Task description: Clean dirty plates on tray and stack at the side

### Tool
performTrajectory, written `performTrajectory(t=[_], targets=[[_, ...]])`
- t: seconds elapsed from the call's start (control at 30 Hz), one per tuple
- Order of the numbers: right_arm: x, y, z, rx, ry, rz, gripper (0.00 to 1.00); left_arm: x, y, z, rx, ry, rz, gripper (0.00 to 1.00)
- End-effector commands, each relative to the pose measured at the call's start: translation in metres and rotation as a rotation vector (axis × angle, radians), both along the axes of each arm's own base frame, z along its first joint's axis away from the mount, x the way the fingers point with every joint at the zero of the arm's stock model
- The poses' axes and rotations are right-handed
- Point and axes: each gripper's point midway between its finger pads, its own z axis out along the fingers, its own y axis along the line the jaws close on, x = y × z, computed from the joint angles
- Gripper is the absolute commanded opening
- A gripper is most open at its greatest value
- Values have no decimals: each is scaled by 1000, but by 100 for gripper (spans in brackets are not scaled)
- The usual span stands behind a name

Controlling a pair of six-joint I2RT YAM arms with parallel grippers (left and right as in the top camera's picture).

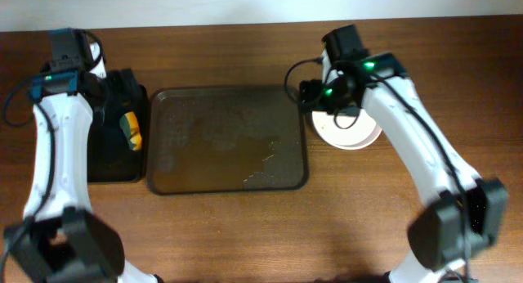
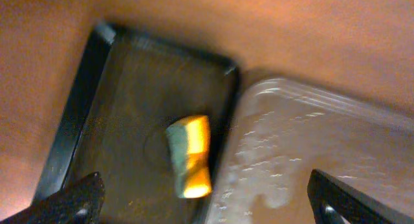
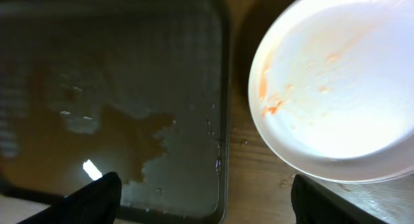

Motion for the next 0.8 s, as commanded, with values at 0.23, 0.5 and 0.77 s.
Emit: performTrajectory(t=[0.23,0.5,0.77], targets=[[-137,-74,239,20,-635,-110,98,8,-51,34,-80,-103,-132,99],[-204,-101,256,-7,-722,-111,98,8,-51,34,-80,-103,-132,99],[-182,-163,207,-329,-656,-387,98,8,-51,34,-80,-103,-132,99]])
